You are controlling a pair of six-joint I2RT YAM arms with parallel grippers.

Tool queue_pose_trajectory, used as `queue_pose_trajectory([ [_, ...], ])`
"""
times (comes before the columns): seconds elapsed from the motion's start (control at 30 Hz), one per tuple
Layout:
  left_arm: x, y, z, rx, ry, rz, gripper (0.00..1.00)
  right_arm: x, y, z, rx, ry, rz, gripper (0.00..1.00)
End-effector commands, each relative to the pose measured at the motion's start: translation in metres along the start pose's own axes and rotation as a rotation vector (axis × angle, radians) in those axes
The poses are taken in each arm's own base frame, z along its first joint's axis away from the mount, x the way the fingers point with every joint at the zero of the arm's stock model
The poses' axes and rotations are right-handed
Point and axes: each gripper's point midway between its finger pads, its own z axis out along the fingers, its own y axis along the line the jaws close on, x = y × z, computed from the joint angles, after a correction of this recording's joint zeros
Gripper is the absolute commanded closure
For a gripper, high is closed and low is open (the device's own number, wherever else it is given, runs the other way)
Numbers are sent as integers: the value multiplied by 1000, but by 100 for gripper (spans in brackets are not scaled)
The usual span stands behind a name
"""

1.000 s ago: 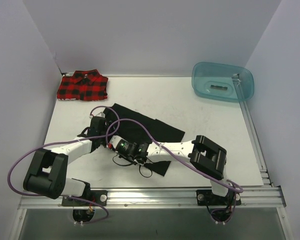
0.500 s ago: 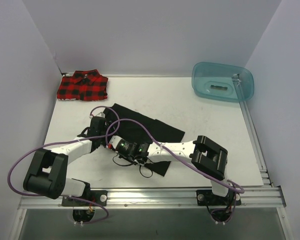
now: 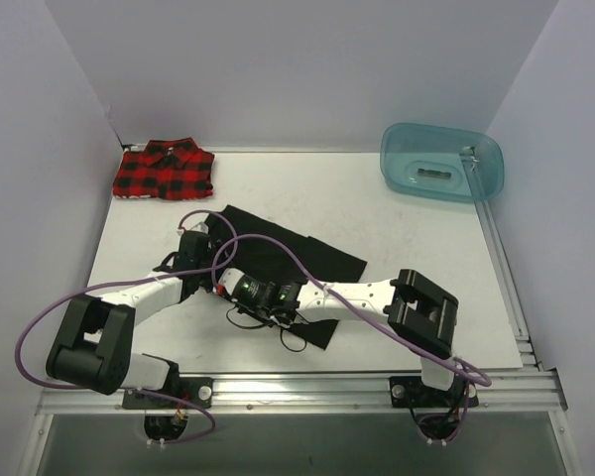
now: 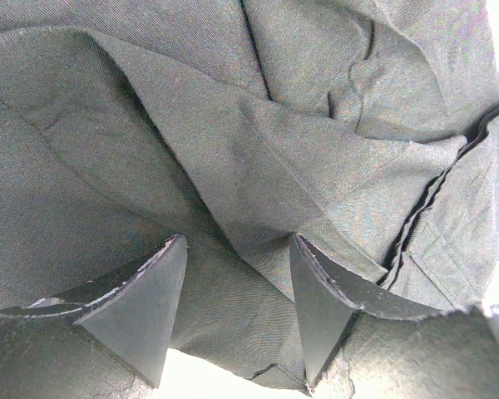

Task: Fold and stack the long sleeve shirts
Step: Fold the shirt

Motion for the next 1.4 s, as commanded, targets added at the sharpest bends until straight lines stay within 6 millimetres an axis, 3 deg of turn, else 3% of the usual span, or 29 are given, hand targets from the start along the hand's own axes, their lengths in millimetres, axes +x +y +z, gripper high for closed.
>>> queue_pose_trajectory([
  [0.0,23,27,2,-83,75,-7,37,-7,-6,-20,-10,-27,13,84],
  [0.1,23,26,2,-81,75,-6,37,-7,-7,-20,-1,-27,12,87],
  [0.2,22,25,2,-79,75,-6,37,-6,-6,-18,0,-20,10,100],
  [0.57,21,25,2,-79,73,-5,37,-5,2,-10,-9,-7,-5,100],
  [0.87,21,26,3,-86,72,-11,37,-9,27,-24,-83,-39,-40,100],
  [1.17,21,24,2,-79,73,-14,37,2,21,-17,-36,-8,-47,100],
  [1.23,21,23,1,-75,71,-13,37,-2,16,-23,-12,-26,-16,94],
  [1.37,1,2,-19,-22,4,18,32,-8,-17,-44,79,-77,75,66],
])
